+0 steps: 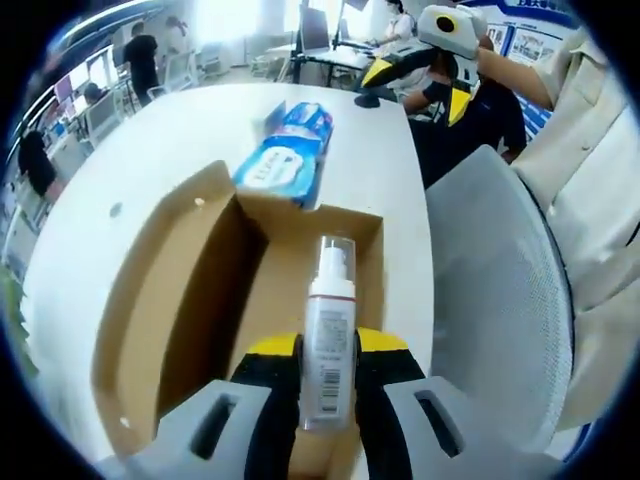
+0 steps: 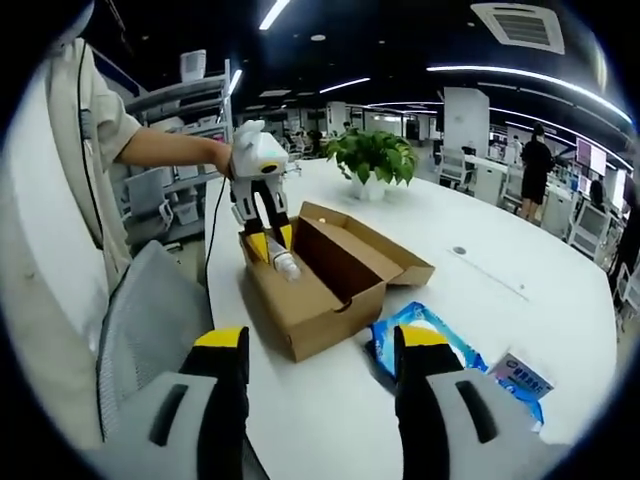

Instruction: Operate the shoe box by opening the lid, removing the specified soft item, and placing it in the target area until the item is outside and the box remains undamaged.

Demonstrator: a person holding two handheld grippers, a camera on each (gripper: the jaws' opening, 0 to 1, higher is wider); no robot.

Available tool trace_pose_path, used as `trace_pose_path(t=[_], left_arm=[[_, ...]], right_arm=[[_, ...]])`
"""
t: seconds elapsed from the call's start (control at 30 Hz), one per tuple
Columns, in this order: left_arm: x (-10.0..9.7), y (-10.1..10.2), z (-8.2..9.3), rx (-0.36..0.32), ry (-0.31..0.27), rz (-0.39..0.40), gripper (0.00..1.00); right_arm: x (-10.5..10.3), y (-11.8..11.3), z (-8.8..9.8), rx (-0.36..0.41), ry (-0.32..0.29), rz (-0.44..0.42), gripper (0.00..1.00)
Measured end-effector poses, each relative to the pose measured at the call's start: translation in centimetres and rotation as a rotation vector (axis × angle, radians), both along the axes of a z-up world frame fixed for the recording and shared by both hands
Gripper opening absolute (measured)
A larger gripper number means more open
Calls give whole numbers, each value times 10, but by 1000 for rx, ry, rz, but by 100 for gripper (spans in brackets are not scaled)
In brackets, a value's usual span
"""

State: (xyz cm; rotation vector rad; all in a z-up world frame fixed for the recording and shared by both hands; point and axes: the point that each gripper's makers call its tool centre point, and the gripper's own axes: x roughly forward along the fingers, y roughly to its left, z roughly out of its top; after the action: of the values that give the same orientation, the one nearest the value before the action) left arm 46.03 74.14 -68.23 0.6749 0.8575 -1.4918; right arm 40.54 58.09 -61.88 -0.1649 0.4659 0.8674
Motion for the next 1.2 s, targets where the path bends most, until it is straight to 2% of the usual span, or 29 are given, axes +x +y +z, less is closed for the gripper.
trace_pose_path(t=[0.2,0.5,0.9,1.2], left_arm=[[-3,-13,11,-43,-19,-37,17],[-17,-38,29,-104,-34,-112,17],[-38,-63,47,-169,-21,-193,17],[-48,-74,56,-218,-13,-235,17]], right_arm=[[1,8,0,-2,-5,19,52],[0,21,0,-7,-21,57,48],[-3,41,3,-10,-50,111,41],[-5,53,11,-2,-85,149,31]])
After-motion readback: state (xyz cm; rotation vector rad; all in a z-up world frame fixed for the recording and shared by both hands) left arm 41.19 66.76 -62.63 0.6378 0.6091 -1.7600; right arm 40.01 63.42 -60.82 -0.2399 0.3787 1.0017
